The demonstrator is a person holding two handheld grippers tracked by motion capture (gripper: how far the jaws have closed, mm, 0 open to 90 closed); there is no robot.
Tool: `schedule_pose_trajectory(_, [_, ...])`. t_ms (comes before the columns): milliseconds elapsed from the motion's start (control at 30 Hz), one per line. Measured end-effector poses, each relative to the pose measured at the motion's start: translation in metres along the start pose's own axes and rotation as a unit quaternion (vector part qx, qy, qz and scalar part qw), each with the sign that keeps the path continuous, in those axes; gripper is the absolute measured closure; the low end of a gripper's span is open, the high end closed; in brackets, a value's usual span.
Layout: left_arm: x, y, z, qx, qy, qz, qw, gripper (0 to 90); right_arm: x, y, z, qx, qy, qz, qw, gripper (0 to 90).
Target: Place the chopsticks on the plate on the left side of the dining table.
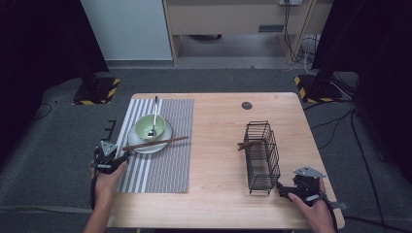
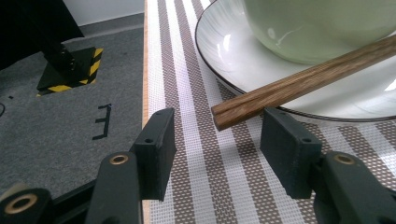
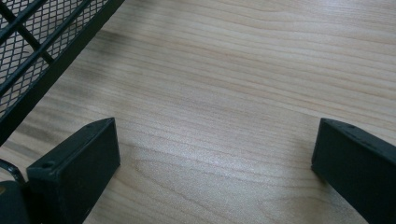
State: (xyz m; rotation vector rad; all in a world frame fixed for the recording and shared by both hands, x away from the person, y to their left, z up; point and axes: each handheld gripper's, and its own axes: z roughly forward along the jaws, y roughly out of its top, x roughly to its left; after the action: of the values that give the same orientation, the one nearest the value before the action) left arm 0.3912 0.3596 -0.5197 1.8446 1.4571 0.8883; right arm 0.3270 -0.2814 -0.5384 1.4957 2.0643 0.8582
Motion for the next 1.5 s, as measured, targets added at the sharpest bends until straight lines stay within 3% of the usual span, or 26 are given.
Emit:
schedule_pose_trajectory(600, [0.002,0.010,-0.007,-0.004,-0.006,0.009,0.9999,42.6,0.000,0.000,0.000,0.000,0.000,0.000,1.0000,1.1])
schedule_pose_trajectory(967, [0.003,0.008,-0.001,0.012,-0.002,0.010,0.9999,42.8,0.000,0.000,0.000,0.000,0.000,0.000,1.0000,1.1])
schedule_pose_trajectory(1500, [0.004,0.010,0.006,0.002,0.003,0.006,1.0000,42.8,0.000,0.000,0.000,0.000,0.000,0.000,1.0000,1.1])
